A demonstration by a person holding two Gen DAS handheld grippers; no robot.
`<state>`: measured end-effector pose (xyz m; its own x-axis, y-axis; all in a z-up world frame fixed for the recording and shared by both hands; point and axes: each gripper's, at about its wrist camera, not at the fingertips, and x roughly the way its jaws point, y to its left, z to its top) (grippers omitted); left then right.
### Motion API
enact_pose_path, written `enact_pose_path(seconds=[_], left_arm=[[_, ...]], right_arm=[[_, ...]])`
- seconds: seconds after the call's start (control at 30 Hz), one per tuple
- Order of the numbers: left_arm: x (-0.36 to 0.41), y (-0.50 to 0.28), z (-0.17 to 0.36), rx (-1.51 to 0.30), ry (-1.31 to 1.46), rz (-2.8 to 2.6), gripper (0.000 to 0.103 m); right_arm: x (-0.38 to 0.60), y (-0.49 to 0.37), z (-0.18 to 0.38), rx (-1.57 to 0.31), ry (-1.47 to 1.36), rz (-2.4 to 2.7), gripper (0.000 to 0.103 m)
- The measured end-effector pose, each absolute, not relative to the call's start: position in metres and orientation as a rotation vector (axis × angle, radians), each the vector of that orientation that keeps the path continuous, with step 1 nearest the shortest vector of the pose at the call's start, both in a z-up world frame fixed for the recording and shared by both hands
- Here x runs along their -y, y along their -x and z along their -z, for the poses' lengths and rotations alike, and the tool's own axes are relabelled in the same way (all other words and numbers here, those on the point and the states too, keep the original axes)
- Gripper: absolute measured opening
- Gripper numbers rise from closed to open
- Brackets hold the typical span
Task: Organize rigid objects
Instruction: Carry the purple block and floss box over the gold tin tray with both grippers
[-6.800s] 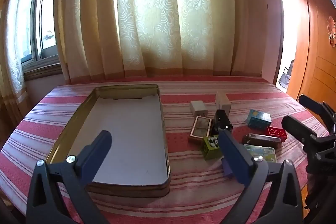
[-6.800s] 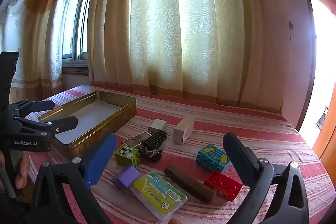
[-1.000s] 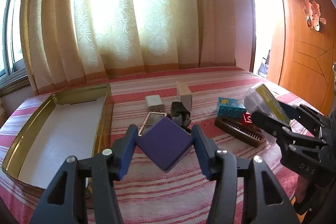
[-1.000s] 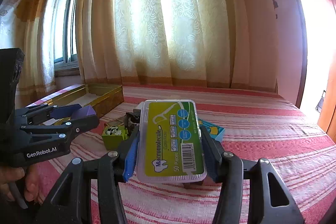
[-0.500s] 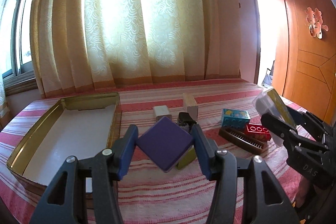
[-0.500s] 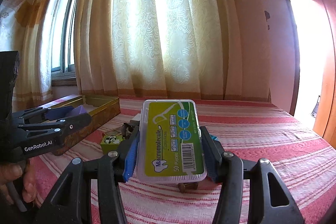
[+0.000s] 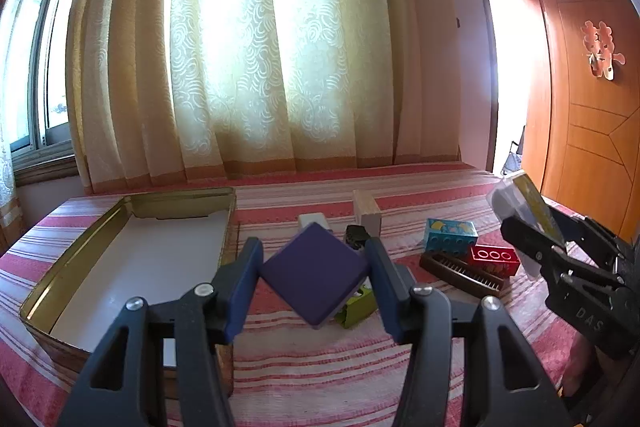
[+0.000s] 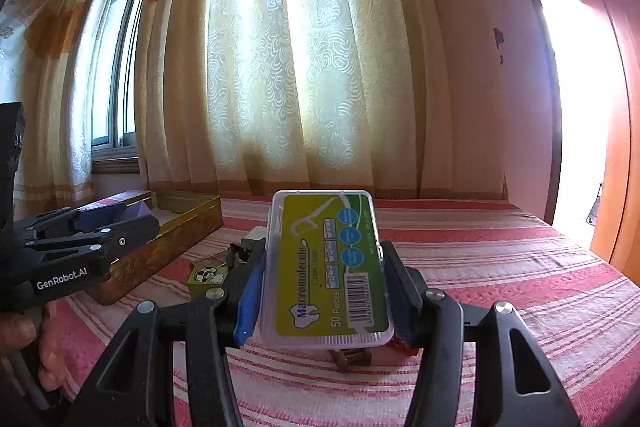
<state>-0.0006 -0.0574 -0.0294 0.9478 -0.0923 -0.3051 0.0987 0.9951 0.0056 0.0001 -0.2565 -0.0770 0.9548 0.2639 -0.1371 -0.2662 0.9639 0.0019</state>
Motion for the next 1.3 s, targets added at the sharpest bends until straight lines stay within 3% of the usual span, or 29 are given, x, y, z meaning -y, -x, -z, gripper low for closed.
enact_pose_path(seconds=[1.3], left_arm=[[-0.005,0.018,0.030,-0.279,0.043,-0.018,0.053]], right_arm=[[0.195,0.010,0.078,-0.110,0.092,-0.310,0.056]])
